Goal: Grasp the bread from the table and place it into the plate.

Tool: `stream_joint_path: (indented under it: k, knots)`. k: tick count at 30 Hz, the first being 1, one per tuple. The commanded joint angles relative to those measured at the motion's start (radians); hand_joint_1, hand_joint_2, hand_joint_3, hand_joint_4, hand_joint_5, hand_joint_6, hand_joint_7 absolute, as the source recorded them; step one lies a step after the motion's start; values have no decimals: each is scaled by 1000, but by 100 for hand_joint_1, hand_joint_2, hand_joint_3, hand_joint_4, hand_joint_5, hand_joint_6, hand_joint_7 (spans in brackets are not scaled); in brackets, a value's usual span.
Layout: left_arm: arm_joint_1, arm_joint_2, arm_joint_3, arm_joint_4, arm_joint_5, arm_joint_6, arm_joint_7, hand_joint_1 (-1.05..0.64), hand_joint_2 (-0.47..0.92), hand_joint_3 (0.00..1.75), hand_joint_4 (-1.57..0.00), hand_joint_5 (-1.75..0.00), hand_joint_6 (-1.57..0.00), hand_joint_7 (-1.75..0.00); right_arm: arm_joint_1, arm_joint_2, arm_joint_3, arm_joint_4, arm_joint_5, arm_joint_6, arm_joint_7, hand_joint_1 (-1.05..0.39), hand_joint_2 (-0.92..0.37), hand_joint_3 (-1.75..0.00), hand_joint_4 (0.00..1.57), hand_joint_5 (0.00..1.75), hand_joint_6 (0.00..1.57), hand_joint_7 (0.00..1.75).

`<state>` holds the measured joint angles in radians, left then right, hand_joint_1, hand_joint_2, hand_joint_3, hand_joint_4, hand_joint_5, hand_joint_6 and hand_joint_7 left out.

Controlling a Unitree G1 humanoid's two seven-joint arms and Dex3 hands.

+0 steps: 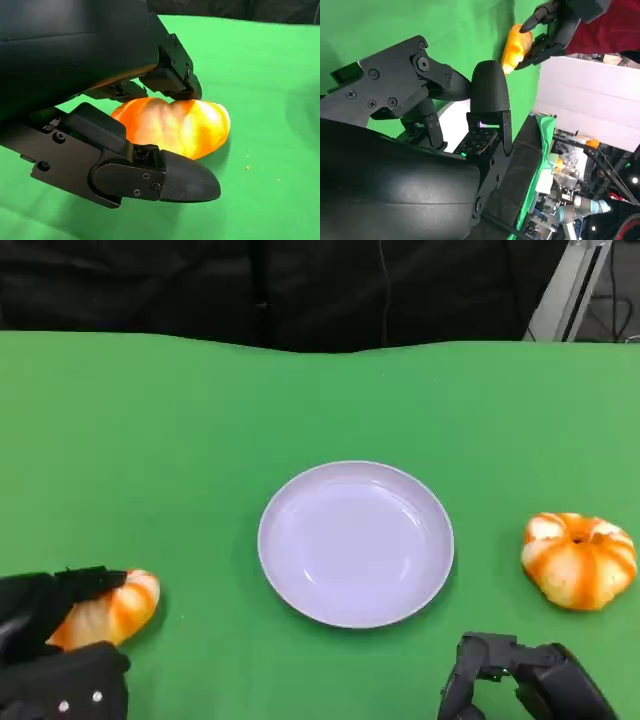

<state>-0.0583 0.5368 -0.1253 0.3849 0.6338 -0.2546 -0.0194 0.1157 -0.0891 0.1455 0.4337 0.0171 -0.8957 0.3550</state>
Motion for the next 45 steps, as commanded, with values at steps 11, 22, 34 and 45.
stream_joint_path:
  k: [11, 22, 34, 45]
  knots:
    - [-124, 44, -81, 186, -35, -6, -49, -63, 85, 3, -54, 0, -53, 0, 10, -13, -2, -24, 7, 16, -4, -23, -63, -92, 80, 154, 78, 133]
    - [-122, 67, -99, 178, -58, -19, -88, -68, 86, 0, -53, 0, -53, 0, 8, -11, -3, -31, 11, 26, -3, -23, -62, -92, 81, 154, 78, 132]
    - [-95, 24, -105, 147, -14, 40, 88, -16, 80, 0, -60, -144, -73, -95, 7, -12, -4, -25, 7, 17, -7, -22, -62, -92, 81, 153, 78, 132]
    - [-67, -40, -82, 191, -44, -76, 321, -16, 81, 0, -66, -175, -50, -174, 7, -12, -6, -23, 3, 18, -10, -23, -63, -92, 81, 155, 78, 133]
